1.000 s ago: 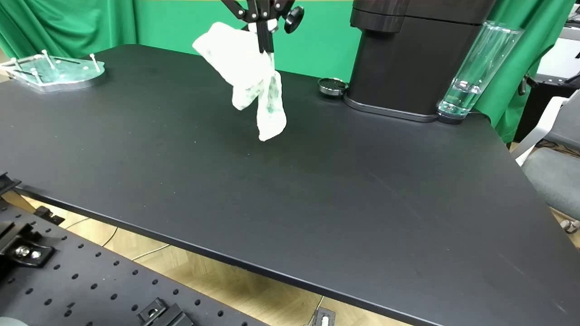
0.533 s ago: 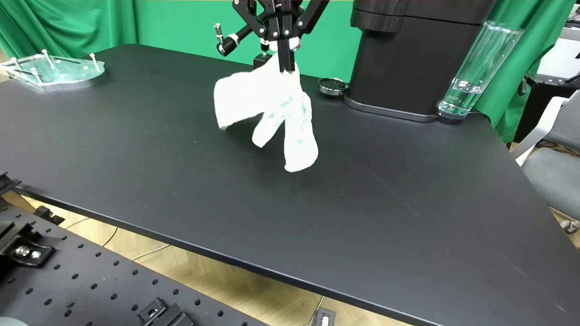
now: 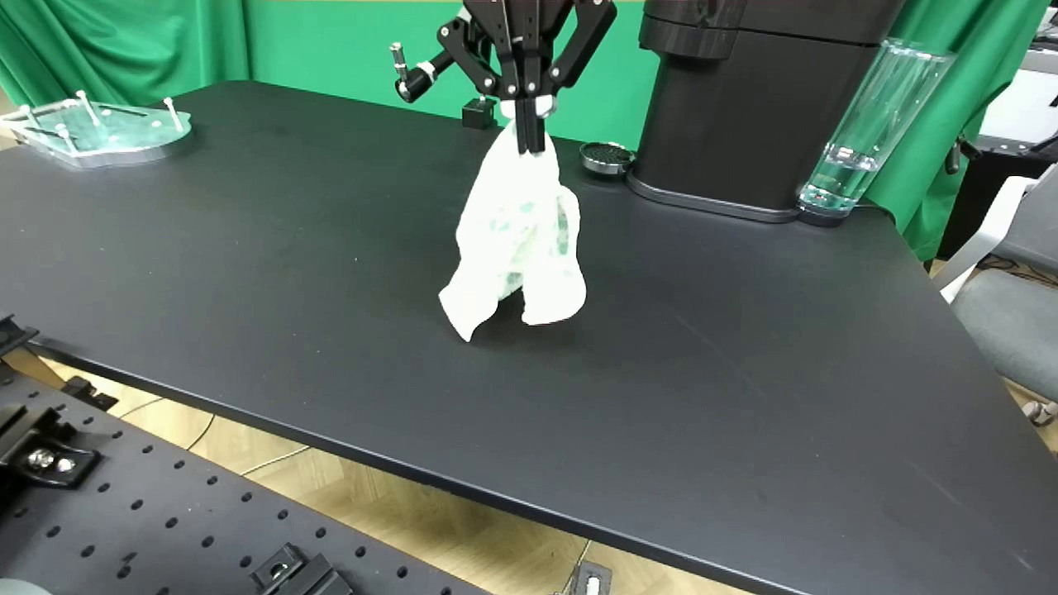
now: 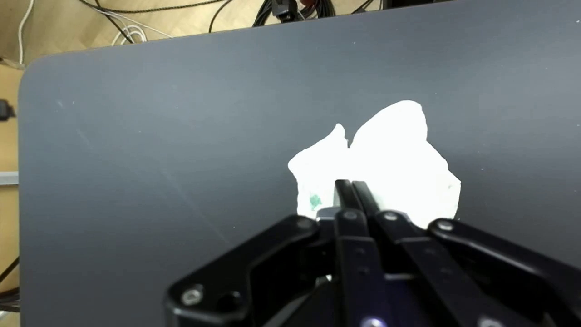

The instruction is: Take the cloth and put it on the table

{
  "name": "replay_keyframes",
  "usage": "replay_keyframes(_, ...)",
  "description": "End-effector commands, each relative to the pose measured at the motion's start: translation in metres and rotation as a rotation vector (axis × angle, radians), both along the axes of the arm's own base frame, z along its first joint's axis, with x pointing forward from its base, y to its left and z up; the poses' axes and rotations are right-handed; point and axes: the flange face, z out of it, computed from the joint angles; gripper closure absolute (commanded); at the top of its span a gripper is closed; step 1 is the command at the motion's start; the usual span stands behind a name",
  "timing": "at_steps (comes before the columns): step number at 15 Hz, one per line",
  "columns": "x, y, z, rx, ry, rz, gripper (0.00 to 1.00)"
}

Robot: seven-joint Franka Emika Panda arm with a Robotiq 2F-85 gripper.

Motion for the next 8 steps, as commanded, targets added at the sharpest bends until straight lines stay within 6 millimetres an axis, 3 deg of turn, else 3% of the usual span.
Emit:
replay_keyframes(1,0.018,0.011,-0.009,-0.001,-0.044,0.007,0.99)
replay_keyframes(8,0.055,0.053,-0.03,0.074,-0.139,0.127,0.99)
